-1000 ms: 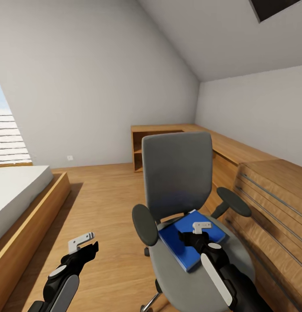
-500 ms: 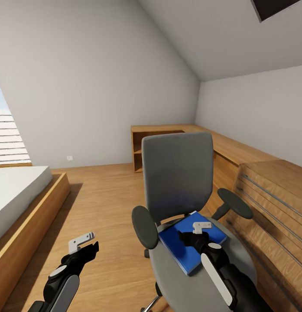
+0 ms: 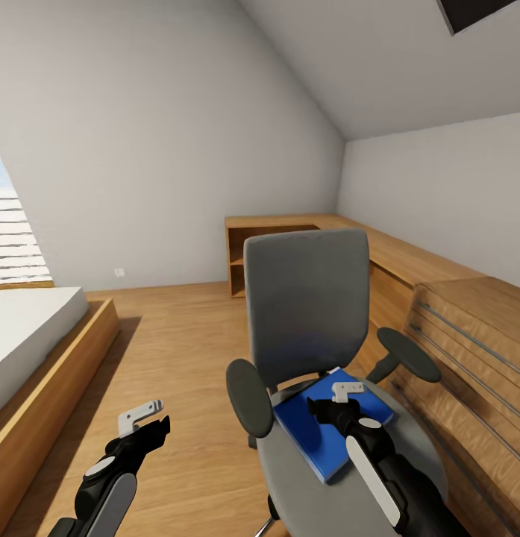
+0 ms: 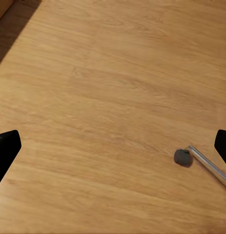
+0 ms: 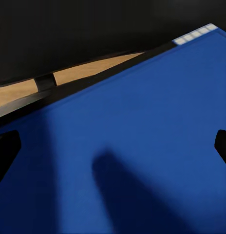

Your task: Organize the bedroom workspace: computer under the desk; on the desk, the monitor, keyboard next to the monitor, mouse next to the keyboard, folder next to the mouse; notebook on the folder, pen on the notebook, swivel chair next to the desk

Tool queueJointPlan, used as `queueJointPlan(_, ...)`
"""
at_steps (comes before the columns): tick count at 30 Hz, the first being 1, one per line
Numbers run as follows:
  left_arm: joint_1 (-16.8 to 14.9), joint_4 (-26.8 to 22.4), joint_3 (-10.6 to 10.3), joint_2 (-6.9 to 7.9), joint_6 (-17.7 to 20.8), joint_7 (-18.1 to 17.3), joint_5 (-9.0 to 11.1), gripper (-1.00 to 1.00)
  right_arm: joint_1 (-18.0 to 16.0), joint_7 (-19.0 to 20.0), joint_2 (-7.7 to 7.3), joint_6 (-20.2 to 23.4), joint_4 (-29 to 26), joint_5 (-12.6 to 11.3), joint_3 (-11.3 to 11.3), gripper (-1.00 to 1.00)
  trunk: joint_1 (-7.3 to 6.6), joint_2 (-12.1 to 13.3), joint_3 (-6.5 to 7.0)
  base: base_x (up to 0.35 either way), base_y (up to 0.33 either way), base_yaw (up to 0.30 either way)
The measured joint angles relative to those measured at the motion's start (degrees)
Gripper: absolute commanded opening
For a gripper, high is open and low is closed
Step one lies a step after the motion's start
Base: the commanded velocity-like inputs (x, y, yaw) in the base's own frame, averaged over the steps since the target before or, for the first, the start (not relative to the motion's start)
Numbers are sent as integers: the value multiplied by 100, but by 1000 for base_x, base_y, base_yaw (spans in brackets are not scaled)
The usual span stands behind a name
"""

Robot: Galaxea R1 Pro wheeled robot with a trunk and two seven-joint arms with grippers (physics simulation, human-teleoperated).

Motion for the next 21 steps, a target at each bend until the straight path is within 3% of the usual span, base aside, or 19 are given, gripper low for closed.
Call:
queueJointPlan(7, 0, -15, -28, -2, 1, 0, 0, 100, 0, 0, 0, 0, 0, -1, 0, 100, 0, 0, 0, 2, 0, 0)
queueJointPlan(21, -1, -23, -39, -9, -8, 0, 0, 100, -3, 0, 1, 10, -44, 45, -6, 100, 306, -561, -250, 0, 0, 0)
